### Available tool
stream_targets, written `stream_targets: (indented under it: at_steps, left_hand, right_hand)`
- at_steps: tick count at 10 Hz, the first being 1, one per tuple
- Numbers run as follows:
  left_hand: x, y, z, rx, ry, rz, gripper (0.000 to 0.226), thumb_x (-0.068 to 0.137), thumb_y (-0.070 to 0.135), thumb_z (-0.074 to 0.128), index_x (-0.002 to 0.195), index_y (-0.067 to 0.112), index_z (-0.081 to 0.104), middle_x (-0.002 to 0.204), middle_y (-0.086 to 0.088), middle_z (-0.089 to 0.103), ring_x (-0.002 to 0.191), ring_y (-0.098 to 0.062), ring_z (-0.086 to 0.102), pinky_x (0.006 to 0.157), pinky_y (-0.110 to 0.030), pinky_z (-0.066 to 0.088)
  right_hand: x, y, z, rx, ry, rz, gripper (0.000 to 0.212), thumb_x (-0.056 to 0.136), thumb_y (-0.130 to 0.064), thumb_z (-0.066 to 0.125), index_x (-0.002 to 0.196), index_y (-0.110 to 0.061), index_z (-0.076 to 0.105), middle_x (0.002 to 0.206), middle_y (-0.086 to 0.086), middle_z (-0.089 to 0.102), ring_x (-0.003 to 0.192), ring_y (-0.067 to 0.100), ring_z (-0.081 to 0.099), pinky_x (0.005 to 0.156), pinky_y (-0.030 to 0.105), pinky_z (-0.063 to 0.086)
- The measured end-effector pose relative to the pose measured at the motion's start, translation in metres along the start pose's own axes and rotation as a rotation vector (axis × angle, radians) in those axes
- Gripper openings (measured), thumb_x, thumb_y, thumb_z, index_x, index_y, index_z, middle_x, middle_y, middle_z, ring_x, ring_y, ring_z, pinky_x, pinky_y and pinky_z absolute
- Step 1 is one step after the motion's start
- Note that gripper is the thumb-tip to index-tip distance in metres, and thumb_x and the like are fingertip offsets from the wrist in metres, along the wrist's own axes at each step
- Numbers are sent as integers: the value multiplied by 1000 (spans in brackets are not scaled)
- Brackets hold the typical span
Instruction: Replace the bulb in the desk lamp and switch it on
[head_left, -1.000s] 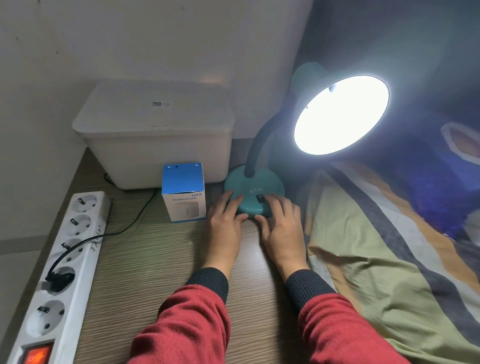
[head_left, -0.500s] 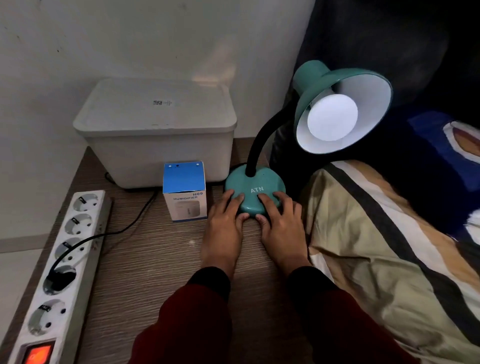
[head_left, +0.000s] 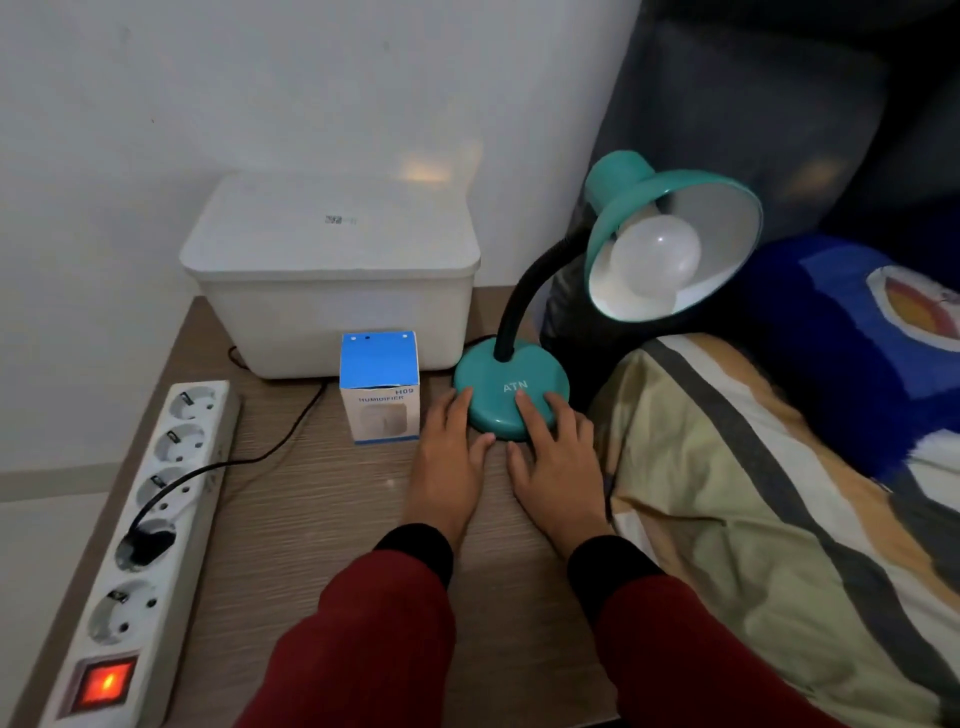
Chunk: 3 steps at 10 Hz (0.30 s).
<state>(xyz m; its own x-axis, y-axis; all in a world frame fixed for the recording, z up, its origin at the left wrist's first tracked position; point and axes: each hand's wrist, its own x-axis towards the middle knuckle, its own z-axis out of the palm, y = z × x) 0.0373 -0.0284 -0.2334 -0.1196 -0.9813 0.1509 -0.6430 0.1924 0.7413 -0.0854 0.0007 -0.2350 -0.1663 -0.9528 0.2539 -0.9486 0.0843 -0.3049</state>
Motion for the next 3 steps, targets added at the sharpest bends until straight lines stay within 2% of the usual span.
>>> stream_targets:
  at_steps: [1,2,3]
  left_hand:
    - [3,2,-8,4,-79,-21,60,91,19,57,145,14,30,146,-7,32,133,-17,35,107,-18,24]
    - [4,14,-22,48,-206,-79,64,92,16,54,147,16,22,149,-9,27,136,-20,31,111,-24,25]
    - [8,23,-35,154,-320,-180,64,92,20,54,148,14,22,152,-12,24,139,-25,27,113,-29,25]
  right_hand:
    - [0,-6,-3,-19,-95,49,61,85,-38,40,145,-26,35,146,15,39,124,37,44,97,50,46]
    - [6,-12,-17,-35,-259,94,64,91,-31,45,150,-29,19,156,9,16,137,33,25,111,46,31]
    - [14,-24,-33,-114,-387,102,63,91,-27,46,148,-25,20,153,12,16,131,34,31,108,45,34]
